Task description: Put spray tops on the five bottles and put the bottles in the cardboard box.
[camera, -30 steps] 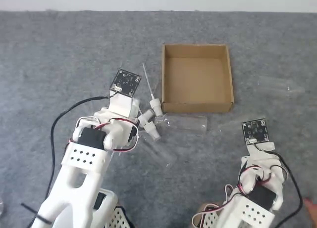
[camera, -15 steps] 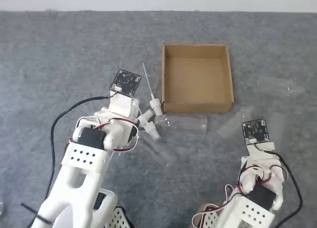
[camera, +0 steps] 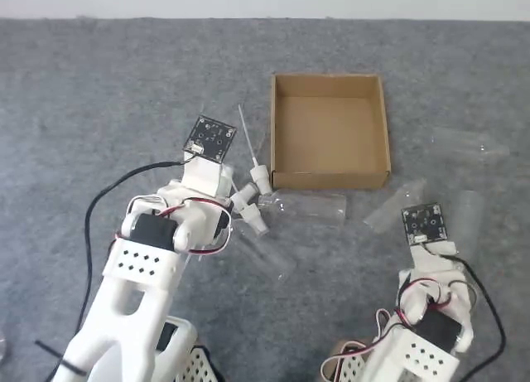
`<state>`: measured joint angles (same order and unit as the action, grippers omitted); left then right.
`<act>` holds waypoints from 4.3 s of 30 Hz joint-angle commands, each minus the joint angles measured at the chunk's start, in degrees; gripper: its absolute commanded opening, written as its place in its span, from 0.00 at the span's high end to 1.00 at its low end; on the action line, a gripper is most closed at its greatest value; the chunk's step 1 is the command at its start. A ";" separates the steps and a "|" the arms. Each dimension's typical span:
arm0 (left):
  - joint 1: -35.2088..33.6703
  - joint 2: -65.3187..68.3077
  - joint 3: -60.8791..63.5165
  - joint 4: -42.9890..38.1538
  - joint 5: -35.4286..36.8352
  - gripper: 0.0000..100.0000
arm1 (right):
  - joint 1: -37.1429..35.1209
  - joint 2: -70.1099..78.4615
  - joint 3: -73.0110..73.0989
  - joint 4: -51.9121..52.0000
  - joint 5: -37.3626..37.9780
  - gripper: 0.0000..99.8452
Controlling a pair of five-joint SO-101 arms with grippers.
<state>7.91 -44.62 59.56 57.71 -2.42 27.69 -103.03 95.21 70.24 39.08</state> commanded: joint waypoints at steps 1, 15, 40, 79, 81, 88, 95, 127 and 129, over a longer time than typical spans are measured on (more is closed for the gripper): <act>-0.44 -1.85 -0.31 -1.14 -0.18 0.99 | -2.68 -0.92 1.23 6.20 0.26 0.99; -0.44 -1.85 -0.31 -1.14 -0.35 0.99 | -5.58 -1.01 0.79 3.21 0.26 0.99; -0.44 -1.41 -0.31 -1.23 -0.44 0.99 | -7.60 11.91 -38.51 8.66 14.77 0.84; -0.44 -1.41 -0.31 -1.23 -0.62 0.99 | 1.63 82.51 -65.05 -3.12 79.56 0.69; -0.44 -1.41 -0.31 -1.23 -0.62 0.99 | 1.36 83.91 -64.88 -3.56 79.38 0.69; -0.44 -1.41 1.19 -3.87 -0.62 0.99 | 1.80 84.97 -65.32 -3.56 72.70 0.75; -0.44 -1.49 2.33 -5.71 -0.62 0.99 | 5.93 80.31 -70.15 -3.47 56.70 0.99; -0.44 -1.49 2.42 -5.63 -0.62 0.99 | 5.85 80.40 -43.87 -19.47 31.91 0.99; -0.44 -1.41 2.42 -5.63 -0.62 0.99 | 2.95 77.93 -43.78 -15.87 31.74 0.99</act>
<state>7.91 -44.62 62.37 53.14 -2.51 36.13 -18.55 51.60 50.55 72.75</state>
